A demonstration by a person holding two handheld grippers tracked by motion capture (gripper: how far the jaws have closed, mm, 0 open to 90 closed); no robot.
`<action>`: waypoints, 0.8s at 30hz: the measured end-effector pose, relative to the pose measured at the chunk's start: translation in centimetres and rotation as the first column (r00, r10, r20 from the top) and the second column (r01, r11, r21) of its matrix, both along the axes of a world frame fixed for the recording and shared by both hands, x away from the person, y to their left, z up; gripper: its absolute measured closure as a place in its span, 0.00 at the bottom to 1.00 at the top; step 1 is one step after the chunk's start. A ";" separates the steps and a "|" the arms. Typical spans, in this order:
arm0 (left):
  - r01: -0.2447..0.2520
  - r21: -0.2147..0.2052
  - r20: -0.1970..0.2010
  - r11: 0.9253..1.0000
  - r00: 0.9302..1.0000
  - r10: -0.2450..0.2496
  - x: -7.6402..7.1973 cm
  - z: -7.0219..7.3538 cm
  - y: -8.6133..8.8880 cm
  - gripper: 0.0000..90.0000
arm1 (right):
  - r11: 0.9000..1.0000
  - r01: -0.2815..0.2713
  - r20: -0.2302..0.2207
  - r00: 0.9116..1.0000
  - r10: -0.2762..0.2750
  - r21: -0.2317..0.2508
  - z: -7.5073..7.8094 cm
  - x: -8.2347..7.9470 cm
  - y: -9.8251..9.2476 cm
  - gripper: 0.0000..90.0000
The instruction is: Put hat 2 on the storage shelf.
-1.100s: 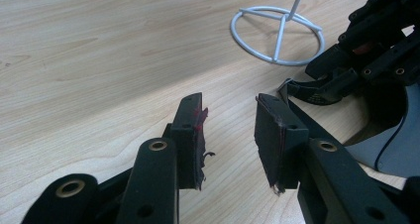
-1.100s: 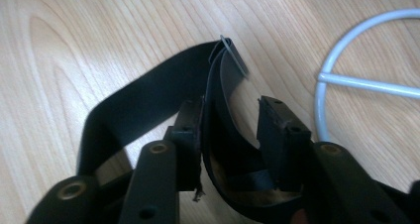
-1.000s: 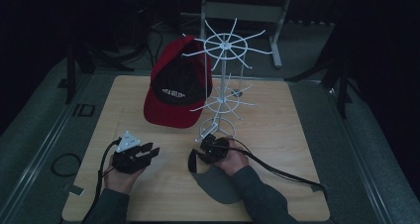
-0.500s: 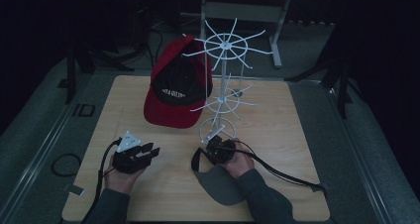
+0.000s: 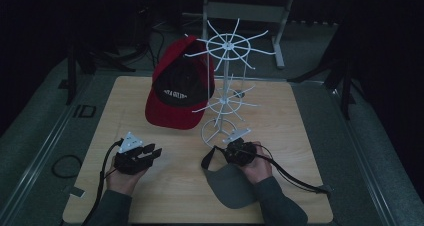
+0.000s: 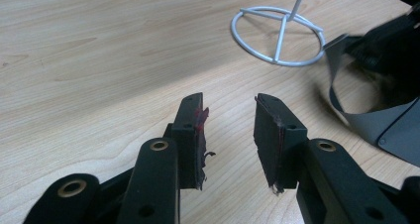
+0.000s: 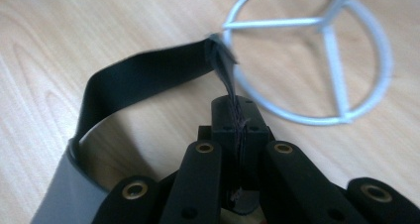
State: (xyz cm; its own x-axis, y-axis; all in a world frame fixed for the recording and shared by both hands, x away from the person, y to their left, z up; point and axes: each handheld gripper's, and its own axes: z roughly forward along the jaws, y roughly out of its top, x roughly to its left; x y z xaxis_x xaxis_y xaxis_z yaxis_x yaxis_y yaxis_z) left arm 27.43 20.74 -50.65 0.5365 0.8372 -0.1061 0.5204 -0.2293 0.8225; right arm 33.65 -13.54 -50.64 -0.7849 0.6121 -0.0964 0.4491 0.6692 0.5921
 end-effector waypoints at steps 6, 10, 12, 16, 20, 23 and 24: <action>-0.002 0.000 0.001 1.000 1.000 0.002 0.0 0.0 0.0 0.72 | 0.996 0.054 0.084 0.995 -0.060 0.070 2.0 -0.4 -2.1 0.99; -0.005 -0.002 0.002 1.000 1.000 0.005 0.0 0.0 0.0 0.72 | 0.992 0.065 0.139 0.987 -0.080 0.105 3.4 -0.7 -3.1 0.99; -0.006 -0.003 0.003 1.000 1.000 0.006 0.0 0.0 0.0 0.72 | 0.990 0.073 0.158 0.983 -0.091 0.119 4.0 -0.7 -3.6 0.99; -0.007 -0.004 0.003 1.000 1.000 0.007 0.0 0.0 0.0 0.72 | 0.987 0.084 0.185 0.977 -0.109 0.136 4.9 -0.6 -4.3 0.99; -0.011 -0.004 0.003 1.000 1.000 0.011 0.0 0.1 0.1 0.72 | 0.981 0.085 0.216 0.969 -0.122 0.172 5.8 -0.8 -5.2 0.99; -0.009 -0.003 0.002 1.000 1.000 0.009 0.1 0.0 0.1 0.72 | 0.977 0.089 0.232 0.963 -0.133 0.194 6.5 -1.0 -5.8 0.99; -0.009 -0.004 0.002 1.000 1.000 0.009 0.0 0.0 0.1 0.72 | 0.975 0.090 0.237 0.962 -0.137 0.202 6.7 -1.0 -6.0 0.99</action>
